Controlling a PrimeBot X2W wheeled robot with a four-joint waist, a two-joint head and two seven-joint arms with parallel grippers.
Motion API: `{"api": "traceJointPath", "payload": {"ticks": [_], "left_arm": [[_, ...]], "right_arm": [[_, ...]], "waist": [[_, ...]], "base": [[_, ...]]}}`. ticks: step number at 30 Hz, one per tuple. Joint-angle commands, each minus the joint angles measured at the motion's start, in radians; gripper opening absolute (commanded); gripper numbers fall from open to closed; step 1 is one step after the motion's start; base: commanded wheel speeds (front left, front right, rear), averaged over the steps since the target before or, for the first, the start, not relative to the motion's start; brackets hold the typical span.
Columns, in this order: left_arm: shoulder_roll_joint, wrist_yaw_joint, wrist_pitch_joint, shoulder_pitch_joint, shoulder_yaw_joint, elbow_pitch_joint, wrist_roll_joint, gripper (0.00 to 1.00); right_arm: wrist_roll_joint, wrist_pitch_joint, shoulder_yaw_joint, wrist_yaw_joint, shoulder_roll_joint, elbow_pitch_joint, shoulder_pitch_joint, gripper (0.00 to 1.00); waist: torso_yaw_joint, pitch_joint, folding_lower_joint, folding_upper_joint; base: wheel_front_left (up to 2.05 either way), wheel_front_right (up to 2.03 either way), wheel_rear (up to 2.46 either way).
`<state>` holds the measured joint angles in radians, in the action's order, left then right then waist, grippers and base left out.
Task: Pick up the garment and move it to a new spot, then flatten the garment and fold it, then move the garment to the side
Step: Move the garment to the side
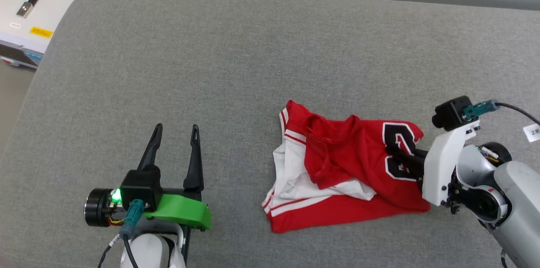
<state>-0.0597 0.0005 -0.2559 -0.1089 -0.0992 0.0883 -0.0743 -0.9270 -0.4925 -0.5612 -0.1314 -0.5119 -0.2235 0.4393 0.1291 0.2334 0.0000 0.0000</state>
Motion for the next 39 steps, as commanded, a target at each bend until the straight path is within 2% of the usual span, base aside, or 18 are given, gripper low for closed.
{"api": "traceJointPath", "payload": {"ticks": [1, 11, 20, 28, 32, 39], "left_arm": [[0.005, -0.005, -0.006, 0.009, 0.003, 0.001, -0.002, 1.00], [0.006, -0.006, -0.006, 0.049, 0.013, -0.018, 0.011, 1.00], [0.005, -0.007, -0.006, 0.046, 0.030, -0.046, 0.022, 1.00], [-0.003, -0.010, -0.006, 0.005, 0.040, -0.076, 0.035, 1.00], [-0.013, -0.015, -0.006, -0.024, 0.047, -0.099, 0.039, 1.00], [-0.038, -0.026, -0.006, -0.076, 0.056, -0.144, 0.049, 1.00]], "right_arm": [[0.014, 0.030, -0.008, 0.001, -0.018, 0.019, 0.036, 0.00], [0.126, 0.138, -0.117, 0.001, -0.157, 0.133, 0.118, 0.00], [0.128, 0.161, -0.085, 0.001, -0.241, 0.147, 0.135, 0.00], [0.140, 0.170, 0.001, 0.001, -0.309, 0.076, 0.151, 0.00], [0.169, 0.159, 0.029, 0.001, -0.354, 0.005, 0.184, 0.00], [0.231, 0.138, 0.072, 0.001, -0.391, -0.162, 0.288, 0.00]], "waist": [[-0.021, -0.022, 0.0000, 0.0000], [-0.139, -0.061, 0.0000, 0.0000], [-0.282, -0.019, 0.0000, 0.0000], [-0.339, 0.062, 0.0000, 0.0000], [-0.342, 0.118, 0.0000, 0.0000], [-0.331, 0.223, 0.0000, 0.0000]], "base": [[0.00, 0.00, 0.00], [0.00, 0.00, 0.00], [0.00, 0.00, 0.00], [0.00, 0.00, 0.00], [0.00, 0.00, 0.00], [0.00, 0.00, 0.00]]}}
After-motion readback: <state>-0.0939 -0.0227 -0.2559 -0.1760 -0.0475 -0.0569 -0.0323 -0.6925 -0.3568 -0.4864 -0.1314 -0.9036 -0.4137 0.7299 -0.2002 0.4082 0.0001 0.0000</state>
